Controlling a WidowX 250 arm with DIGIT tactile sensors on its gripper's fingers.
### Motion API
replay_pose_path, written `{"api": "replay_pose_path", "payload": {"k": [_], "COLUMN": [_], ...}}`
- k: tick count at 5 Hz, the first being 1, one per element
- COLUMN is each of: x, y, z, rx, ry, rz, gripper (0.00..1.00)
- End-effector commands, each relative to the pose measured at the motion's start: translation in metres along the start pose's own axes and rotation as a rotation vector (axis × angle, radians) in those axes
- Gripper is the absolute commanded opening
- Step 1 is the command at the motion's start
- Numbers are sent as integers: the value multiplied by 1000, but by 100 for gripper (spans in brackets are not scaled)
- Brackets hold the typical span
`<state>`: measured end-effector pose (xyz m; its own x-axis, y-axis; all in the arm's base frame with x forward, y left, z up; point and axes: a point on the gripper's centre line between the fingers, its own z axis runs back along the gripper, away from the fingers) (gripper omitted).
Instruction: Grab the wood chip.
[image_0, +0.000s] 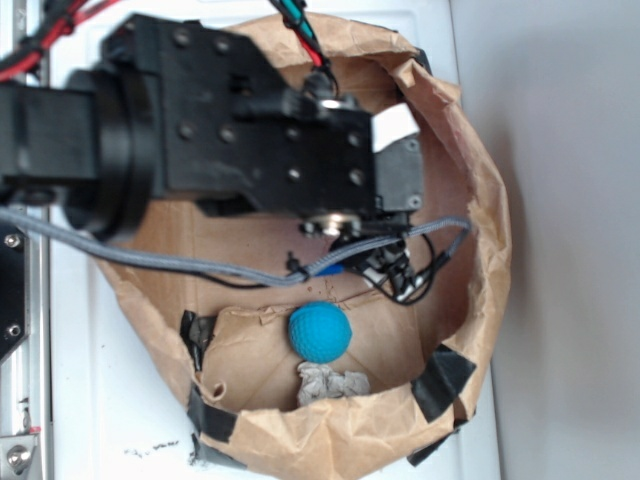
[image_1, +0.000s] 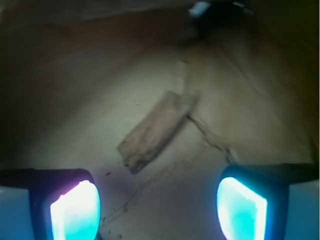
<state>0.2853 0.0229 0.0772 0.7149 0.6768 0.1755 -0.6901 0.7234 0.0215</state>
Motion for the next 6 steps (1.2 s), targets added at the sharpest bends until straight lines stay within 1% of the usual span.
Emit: {"api": "replay_pose_path", "payload": {"k": [1,2,3,4,5,6], "x": [-2,-2,-1,2,1,-1], "y": [8,8,6,7,1,-7], "z": [20,20,20,19,20,20], "rx": [-30,-30,-127,-100,-55,-15], "ry": [-37,-37,-60,-55,-63,-77], "rz": [4,4,82,181,205,183], "gripper": [100,100,100,100,100,100]}}
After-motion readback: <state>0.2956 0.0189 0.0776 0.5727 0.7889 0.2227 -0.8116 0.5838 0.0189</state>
